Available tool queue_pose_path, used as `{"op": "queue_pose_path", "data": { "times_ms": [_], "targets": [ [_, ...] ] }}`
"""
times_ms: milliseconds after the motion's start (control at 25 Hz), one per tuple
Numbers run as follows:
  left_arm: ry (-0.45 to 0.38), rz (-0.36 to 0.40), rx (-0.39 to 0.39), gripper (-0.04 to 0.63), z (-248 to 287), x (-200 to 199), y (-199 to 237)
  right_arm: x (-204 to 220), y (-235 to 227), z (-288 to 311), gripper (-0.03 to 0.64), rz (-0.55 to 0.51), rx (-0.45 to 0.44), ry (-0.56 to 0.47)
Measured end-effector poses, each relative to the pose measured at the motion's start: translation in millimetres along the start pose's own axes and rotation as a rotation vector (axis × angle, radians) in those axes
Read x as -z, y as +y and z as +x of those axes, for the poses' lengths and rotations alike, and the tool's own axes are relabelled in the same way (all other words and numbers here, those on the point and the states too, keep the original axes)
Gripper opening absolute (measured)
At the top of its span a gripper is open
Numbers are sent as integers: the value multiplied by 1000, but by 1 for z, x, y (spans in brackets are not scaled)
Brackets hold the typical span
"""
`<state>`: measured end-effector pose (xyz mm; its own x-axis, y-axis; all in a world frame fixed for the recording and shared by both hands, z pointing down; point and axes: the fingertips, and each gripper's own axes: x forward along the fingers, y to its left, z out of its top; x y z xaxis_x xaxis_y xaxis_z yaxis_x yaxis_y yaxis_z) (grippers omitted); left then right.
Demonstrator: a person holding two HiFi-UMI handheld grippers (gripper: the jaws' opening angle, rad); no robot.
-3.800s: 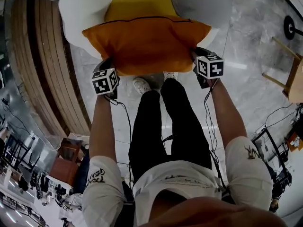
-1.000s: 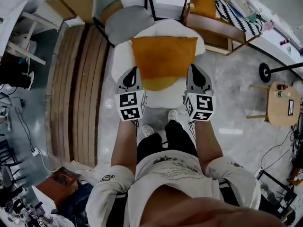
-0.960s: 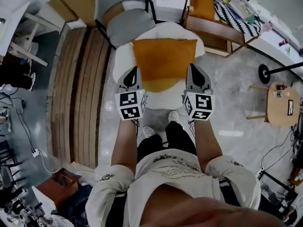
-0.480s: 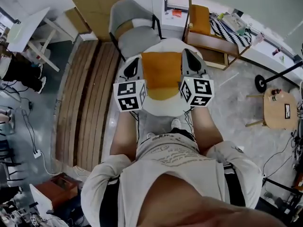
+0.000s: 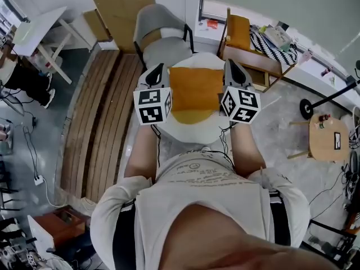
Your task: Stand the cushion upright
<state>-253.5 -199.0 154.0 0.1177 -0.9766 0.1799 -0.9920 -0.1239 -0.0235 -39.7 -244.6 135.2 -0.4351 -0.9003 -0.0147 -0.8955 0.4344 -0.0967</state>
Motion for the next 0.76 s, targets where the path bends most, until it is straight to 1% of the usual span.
{"op": "queue_pose_path", "data": {
  "times_ms": [80,160,320,760],
  "targets": [
    [-7,-2,-1,21,2,-4,0,-2,0,1,27,4,-4,-7],
    [-11,16,-7,21,4,-8,-1,-2,1,2,28,3,-12,-7],
    [-13,43,-23,21,0,-8,0,3,10,2,27,-50,-17,1],
    [-6,14,-24,21,-15,3,7,4,34,-8,28,-60,-40,-13]
  ]
}}
